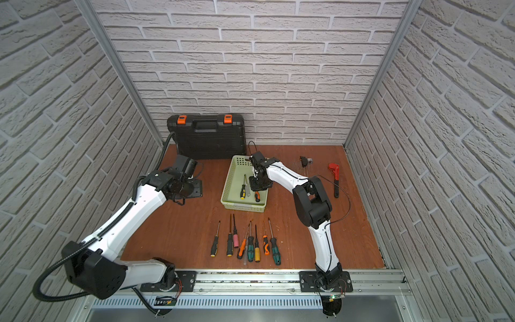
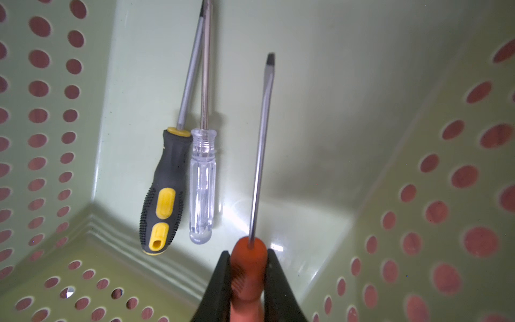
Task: Put the screwdriver in the bin
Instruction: Place the screwdriver into the bin.
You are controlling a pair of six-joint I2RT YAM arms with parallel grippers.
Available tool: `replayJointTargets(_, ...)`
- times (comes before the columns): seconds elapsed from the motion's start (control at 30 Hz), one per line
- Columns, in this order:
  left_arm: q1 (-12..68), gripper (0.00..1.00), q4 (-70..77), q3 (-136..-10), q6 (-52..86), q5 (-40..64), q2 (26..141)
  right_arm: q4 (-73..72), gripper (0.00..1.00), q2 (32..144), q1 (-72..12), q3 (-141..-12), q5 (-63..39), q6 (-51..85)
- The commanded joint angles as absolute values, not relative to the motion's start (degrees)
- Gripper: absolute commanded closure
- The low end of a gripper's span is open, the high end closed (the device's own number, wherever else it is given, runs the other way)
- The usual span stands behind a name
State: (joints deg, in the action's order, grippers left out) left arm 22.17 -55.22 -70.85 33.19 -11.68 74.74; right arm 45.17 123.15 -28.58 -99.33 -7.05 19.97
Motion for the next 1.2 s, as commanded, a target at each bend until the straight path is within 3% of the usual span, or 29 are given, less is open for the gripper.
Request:
replayJointTargets(0.0,22.0,0.4,-56.7,-72.2,33.1,-13.1,73.4,43.4,0.91,123.6,-28.9,-100.2,-6.2,19.4)
replayJointTargets(0.4,22.0,0.38,-57.5,-70.5,34.2,-9.3,71.4,41.2,0.61,122.3,-29.0,-99.2,-5.5,18.9)
replayJointTargets(0.83,25.9,0.43,-60.3,-64.4,36.8,-1.8,70.8,39.9,0.64,109.0,-30.4,-99.8,-8.3,19.4)
replayJointTargets(1.17,37.5,0.45,-57.1,-55.3,43.7,-1.7,72.4,35.3,0.64,93.1,-32.4,-88.6,-9.6,19.9)
